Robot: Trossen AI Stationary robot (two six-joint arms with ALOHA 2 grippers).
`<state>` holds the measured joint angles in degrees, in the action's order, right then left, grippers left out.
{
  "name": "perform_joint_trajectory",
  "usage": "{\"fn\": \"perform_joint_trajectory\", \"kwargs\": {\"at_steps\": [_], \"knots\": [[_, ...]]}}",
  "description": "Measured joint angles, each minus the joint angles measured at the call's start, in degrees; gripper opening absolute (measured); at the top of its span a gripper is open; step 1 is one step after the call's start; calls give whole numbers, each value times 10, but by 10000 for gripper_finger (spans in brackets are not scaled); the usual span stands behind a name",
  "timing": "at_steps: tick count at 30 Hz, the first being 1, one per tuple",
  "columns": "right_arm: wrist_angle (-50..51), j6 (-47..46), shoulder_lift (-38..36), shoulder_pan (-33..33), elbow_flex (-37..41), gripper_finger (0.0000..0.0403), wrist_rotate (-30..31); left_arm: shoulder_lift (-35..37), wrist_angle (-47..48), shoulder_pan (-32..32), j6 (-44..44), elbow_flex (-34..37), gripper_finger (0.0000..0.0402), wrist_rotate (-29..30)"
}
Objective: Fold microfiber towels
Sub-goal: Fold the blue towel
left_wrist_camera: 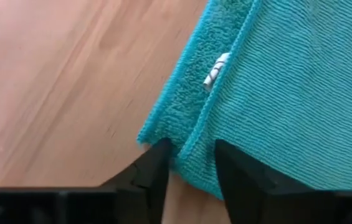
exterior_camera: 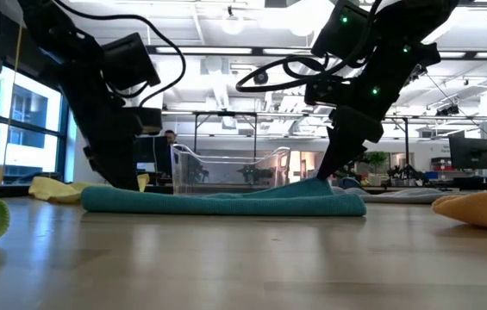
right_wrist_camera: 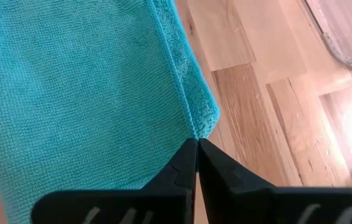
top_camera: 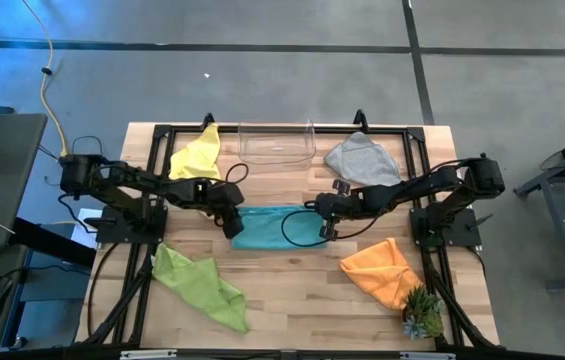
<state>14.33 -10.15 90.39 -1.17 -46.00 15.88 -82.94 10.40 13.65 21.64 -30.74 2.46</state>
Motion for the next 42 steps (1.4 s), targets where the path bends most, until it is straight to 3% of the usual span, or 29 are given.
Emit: {"fn": "perform_joint_trajectory", "kwargs": {"at_steps": [6,11,32,42], "knots": [[0,1,0,0,0,0,0,5,18,0,-9,0,31,3],[0,1,0,0,0,0,0,6,29,-2,-19,-1,4,-2],[0,1,0,0,0,0,0,44,65,-12,-69,-6,17,-19],[0,1,0,0,0,0,0,44,78,-18,-81,-6,109,-18]]}}
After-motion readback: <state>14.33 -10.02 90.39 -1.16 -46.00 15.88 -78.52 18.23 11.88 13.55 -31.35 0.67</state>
